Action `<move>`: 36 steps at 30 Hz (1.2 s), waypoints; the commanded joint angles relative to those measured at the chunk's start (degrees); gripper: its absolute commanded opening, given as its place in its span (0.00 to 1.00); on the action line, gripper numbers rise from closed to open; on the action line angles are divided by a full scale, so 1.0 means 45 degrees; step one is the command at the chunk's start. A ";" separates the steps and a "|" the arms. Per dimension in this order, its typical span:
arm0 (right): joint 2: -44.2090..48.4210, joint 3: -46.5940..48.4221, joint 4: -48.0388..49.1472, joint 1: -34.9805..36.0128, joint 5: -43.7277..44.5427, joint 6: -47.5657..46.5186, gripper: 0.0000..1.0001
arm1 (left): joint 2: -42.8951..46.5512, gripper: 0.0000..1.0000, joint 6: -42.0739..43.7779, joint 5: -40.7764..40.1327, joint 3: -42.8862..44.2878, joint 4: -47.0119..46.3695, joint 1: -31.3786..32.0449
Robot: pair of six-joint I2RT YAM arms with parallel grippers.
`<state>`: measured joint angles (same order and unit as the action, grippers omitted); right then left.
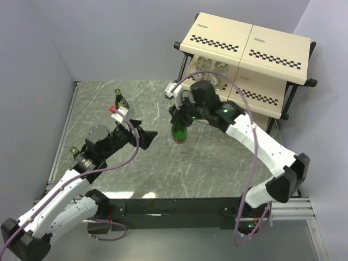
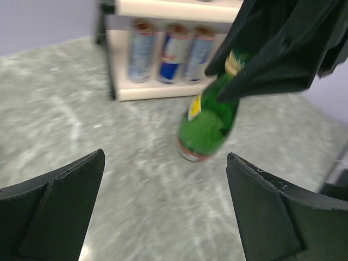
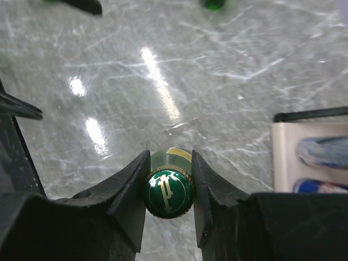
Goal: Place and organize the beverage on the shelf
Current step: Pick up the drink from the center of the board, then place the drink at the center of the board.
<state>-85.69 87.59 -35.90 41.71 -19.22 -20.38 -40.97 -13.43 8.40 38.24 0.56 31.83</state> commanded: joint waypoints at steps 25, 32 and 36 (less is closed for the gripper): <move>0.3984 -0.3723 0.3525 -0.3449 -0.1684 0.0759 0.00 | -0.5541 0.99 0.0250 0.3367 0.1717 -0.4128 0.1302; 0.4062 -0.2435 0.2316 -0.3449 -0.1705 0.1521 0.00 | -0.7475 1.00 0.0953 0.3172 0.3569 -0.3991 0.2417; 0.4062 -0.1188 0.1670 -0.3430 -0.1568 0.1716 0.00 | -0.8511 0.99 0.1090 0.2995 0.4859 -0.3408 0.2554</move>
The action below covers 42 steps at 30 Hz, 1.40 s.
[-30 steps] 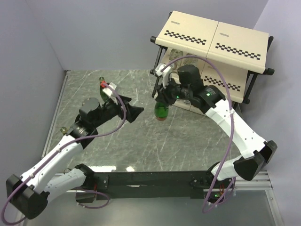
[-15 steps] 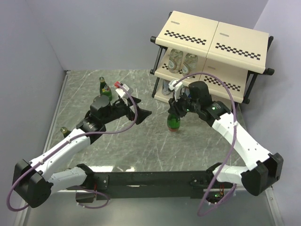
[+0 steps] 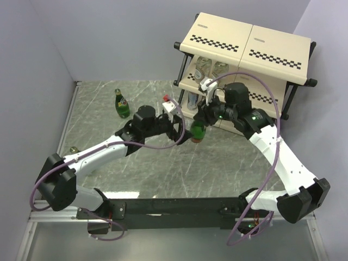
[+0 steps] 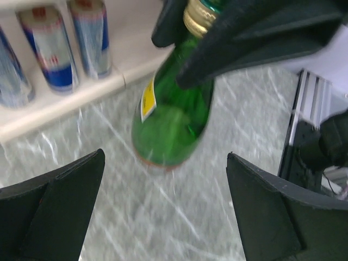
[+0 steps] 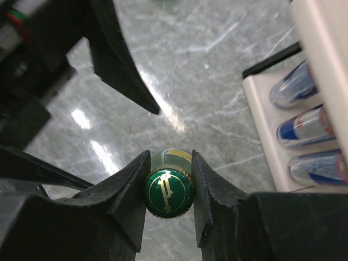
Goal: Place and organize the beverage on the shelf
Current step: Place the drink at the center of the board.
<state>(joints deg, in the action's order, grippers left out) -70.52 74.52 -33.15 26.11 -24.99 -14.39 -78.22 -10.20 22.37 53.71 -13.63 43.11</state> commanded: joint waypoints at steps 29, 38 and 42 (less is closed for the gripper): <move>0.0301 0.5061 0.0197 -0.0020 0.0261 0.1576 0.00 | -0.1858 0.99 0.0860 0.1045 0.2947 -0.1892 0.0595; 0.0242 0.5157 0.0491 -0.0196 0.0261 0.2396 0.00 | -0.1877 0.98 0.1132 0.0537 0.2849 -0.2361 0.0849; 0.0359 0.5178 0.0744 -0.0644 -0.0109 0.2924 0.00 | -0.1896 0.93 0.1250 0.0673 0.2829 -0.2440 0.0849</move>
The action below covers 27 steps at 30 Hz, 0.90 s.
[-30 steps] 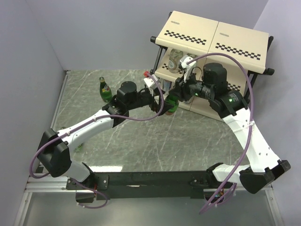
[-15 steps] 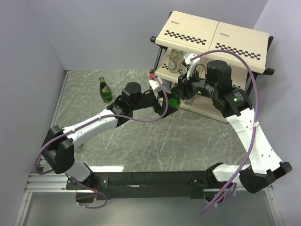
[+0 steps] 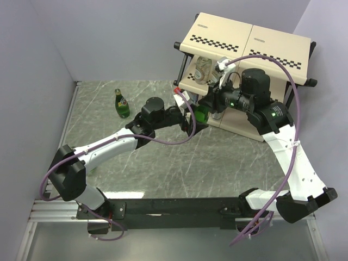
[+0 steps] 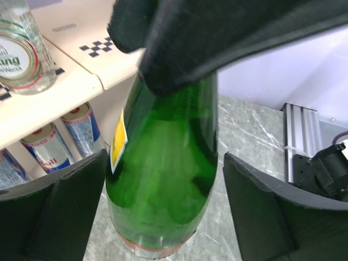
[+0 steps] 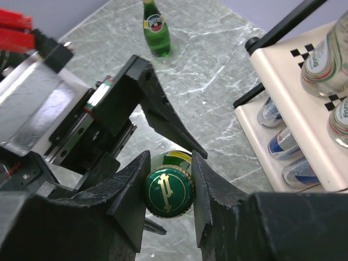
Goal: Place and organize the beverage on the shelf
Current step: Place the drink at the center of the board.
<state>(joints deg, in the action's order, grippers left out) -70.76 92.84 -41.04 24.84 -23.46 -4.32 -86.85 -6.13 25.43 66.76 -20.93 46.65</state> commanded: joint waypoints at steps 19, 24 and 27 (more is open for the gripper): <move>0.0080 0.1206 0.2673 -0.1047 -0.1720 0.1545 0.00 | -0.0563 0.84 0.0796 0.0344 0.0827 -0.0428 0.0062; 0.0080 0.1108 0.2655 -0.1028 -0.1545 0.1390 0.00 | -0.0564 0.84 0.0855 0.0345 0.0985 -0.0193 0.0062; 0.0022 0.1108 0.2596 -0.1047 -0.1485 0.1272 0.00 | -0.0505 0.85 0.0874 0.0267 0.1003 -0.0154 0.0062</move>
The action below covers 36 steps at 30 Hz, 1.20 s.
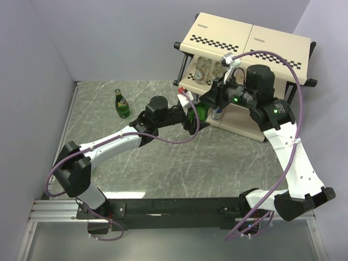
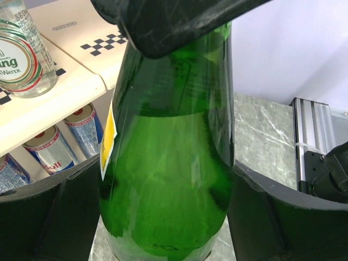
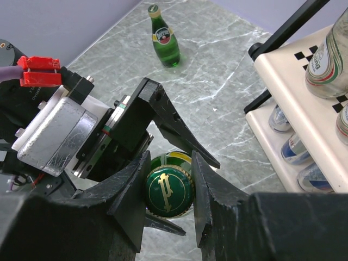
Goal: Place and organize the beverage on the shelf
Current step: Place the drink at the center of the board.
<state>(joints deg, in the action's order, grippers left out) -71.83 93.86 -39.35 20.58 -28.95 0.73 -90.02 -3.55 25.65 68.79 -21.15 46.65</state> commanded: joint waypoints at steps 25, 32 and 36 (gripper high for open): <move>0.0396 0.0645 0.2281 -0.0081 -0.0285 -0.0045 0.00 | 0.0042 0.00 0.0009 0.0494 0.0964 0.0052 0.0062; 0.0826 0.0274 0.2573 -0.0081 -0.0110 -0.0046 0.66 | 0.0550 0.00 -0.0246 -0.0191 0.0669 -0.0418 0.0062; 0.0982 0.0371 0.2534 -0.0100 0.0163 -0.0046 0.83 | 0.0570 0.00 -0.0285 -0.0231 0.0708 -0.0438 0.0062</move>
<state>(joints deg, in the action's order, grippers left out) -70.04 93.69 -32.67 20.36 -28.73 0.43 -91.22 -3.92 24.97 70.04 -15.31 46.65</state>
